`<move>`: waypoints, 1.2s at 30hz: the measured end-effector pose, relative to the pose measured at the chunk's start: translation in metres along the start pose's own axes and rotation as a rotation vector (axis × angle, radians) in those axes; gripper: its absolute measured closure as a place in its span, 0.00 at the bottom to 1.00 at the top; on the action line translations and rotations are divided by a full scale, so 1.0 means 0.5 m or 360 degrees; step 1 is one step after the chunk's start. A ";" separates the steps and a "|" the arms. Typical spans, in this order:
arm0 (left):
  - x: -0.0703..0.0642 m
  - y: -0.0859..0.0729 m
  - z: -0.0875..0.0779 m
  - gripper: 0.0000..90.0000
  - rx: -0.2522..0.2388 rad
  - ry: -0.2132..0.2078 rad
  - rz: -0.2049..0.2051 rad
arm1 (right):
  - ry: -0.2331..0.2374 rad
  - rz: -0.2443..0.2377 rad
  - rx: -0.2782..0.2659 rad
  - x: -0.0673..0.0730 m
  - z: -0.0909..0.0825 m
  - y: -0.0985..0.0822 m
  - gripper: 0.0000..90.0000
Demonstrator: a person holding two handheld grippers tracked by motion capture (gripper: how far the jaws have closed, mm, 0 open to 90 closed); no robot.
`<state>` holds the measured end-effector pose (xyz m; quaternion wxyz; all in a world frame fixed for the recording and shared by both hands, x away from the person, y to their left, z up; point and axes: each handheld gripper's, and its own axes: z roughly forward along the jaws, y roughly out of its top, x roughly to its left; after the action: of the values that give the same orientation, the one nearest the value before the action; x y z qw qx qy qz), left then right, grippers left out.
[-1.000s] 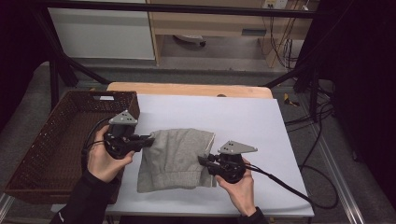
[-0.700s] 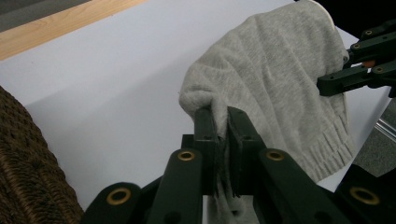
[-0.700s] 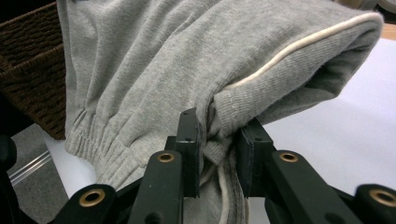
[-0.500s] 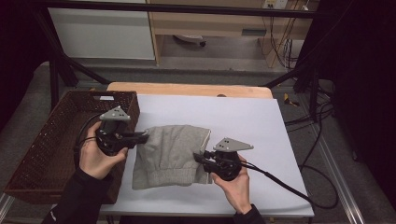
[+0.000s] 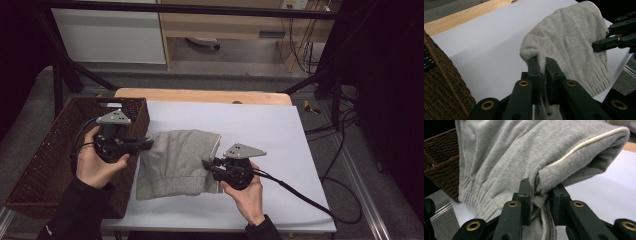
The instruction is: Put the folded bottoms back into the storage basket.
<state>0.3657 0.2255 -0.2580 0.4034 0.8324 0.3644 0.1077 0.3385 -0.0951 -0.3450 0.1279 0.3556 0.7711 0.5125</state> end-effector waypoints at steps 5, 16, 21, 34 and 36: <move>-0.001 0.011 -0.009 0.93 -0.0001 0.0008 0.0016 | 0.0000 -0.0008 -0.0015 0.002 -0.001 0.009 0.82; 0.001 0.028 -0.028 0.93 -0.0013 0.0016 0.0035 | 0.0003 -0.0015 -0.0048 0.008 -0.003 0.028 0.82; 0.005 0.032 -0.036 0.93 -0.0006 0.0023 0.0039 | 0.0004 -0.0026 -0.0054 0.011 -0.002 0.037 0.82; 0.001 0.057 -0.070 0.93 -0.0013 0.0052 0.0077 | 0.0016 -0.0037 -0.0099 0.022 -0.001 0.061 0.82; 0.001 0.061 -0.073 0.93 -0.0013 0.0056 0.0082 | 0.0018 -0.0039 -0.0102 0.025 -0.002 0.065 0.82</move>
<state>0.3645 0.2353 -0.2115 0.3975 0.8378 0.3495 0.1341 0.3428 -0.0802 -0.3140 0.1413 0.3390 0.7592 0.5373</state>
